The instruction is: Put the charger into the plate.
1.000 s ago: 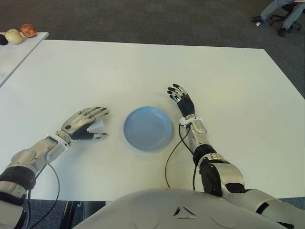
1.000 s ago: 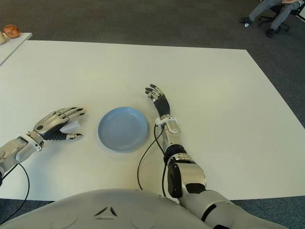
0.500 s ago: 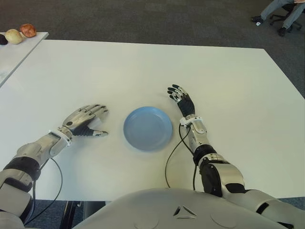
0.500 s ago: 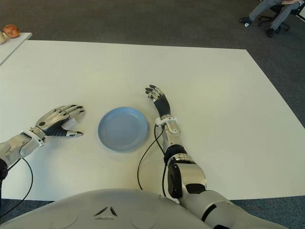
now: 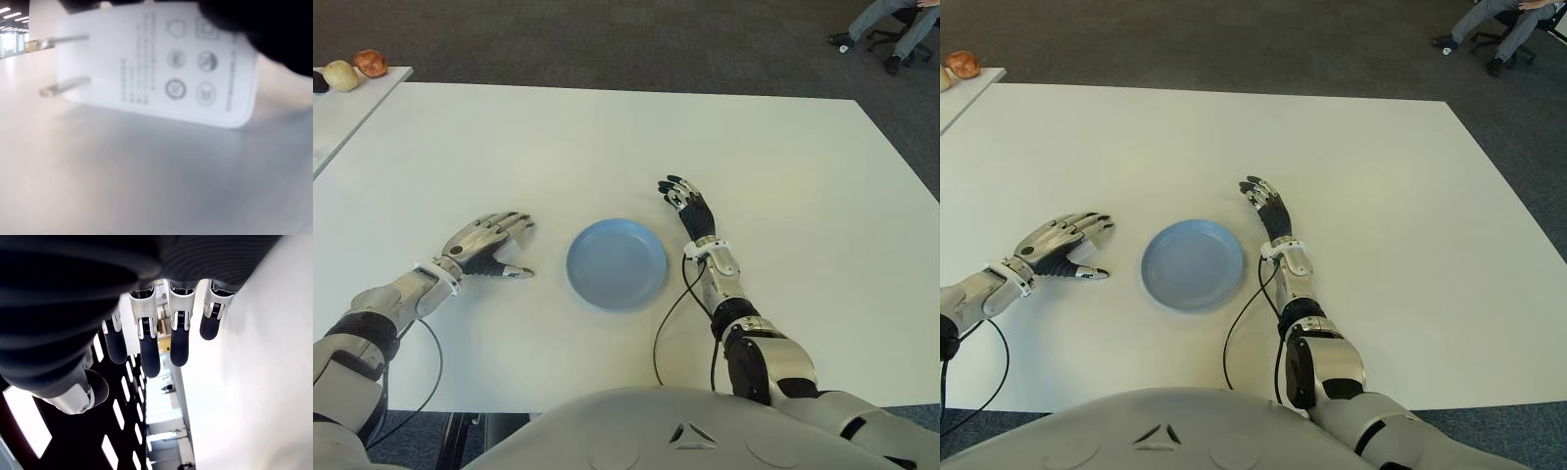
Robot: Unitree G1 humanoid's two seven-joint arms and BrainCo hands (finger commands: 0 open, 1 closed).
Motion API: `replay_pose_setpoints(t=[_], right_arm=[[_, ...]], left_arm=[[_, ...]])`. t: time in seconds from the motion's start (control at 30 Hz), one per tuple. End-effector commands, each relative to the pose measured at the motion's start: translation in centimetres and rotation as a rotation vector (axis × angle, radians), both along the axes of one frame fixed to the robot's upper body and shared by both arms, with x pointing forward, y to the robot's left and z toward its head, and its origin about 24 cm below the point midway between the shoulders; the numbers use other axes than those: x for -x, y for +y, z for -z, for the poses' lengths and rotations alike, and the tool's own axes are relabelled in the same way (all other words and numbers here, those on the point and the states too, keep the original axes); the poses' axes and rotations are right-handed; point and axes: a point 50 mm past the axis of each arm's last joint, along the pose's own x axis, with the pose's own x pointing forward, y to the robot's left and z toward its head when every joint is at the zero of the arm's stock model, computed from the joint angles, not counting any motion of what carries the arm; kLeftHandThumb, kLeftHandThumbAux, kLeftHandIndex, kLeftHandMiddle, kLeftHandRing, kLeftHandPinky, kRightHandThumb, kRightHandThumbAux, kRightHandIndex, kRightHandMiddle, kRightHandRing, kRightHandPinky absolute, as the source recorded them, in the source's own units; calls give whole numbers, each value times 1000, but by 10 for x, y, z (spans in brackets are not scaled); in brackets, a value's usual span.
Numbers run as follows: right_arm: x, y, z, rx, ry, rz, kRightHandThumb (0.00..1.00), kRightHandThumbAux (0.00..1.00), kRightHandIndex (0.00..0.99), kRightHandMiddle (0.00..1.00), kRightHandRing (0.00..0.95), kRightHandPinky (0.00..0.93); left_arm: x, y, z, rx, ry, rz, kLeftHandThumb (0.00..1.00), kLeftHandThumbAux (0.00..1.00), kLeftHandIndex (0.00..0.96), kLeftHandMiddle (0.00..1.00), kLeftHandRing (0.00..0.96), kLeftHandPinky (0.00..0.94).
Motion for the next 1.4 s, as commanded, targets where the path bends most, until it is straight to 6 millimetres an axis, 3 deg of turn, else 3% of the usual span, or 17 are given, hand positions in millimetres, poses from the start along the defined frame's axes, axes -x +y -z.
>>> replay_pose_setpoints(t=[0.03,0.73,0.93,1.2,1.4], right_arm=[[28,-10,34,-5,175,30,0,580,205,288,210,115],[27,-11,34,13,180,36,0,567,206,321,233,96],[27,-11,35,17,187,38,0,563,202,324,236,108],[26,-11,35,23,192,39,0,557,198,319,227,87],[26,-10,35,24,196,39,0,561,200,326,231,100]], left_arm=[[14,4,17,-53,95,-16,244,277,0,0,0,0],[16,6,19,48,92,-110,259,313,0,0,0,0],[19,8,20,57,55,-143,299,364,0,0,0,105],[21,12,24,40,-31,-237,505,411,1,19,110,349],[21,15,27,18,-84,-314,575,398,38,92,191,396]])
